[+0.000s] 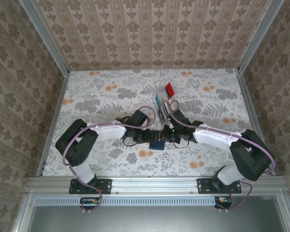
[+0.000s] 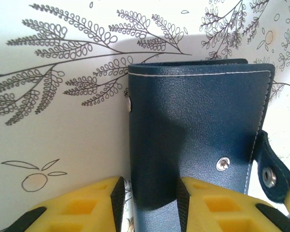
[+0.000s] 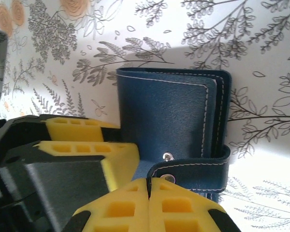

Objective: Put the credit cards into the card holder
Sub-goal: Close the button on the card holder.

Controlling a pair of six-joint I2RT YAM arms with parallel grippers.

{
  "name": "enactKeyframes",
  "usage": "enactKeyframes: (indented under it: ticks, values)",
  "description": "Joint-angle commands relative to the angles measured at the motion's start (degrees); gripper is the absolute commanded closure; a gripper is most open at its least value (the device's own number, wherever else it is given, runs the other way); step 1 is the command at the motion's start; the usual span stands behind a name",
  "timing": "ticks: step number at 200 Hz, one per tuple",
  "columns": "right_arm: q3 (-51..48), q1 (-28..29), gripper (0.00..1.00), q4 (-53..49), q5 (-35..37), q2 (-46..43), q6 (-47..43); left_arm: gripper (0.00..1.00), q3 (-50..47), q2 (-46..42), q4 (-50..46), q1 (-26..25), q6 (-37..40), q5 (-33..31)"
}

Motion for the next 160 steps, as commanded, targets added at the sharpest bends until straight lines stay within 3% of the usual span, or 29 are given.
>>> enactKeyframes:
  ticks: [1,160]
  values:
    - [2.40,0.62,0.98,-1.80,0.86,1.18,-0.86,0.64,1.02,1.62,-1.16,-0.23,1.32,0.50]
    - [3.72,1.04,0.99,-0.38,1.01,8.73,0.20,0.67,0.68,1.17,-0.59,-0.31,1.21,0.32]
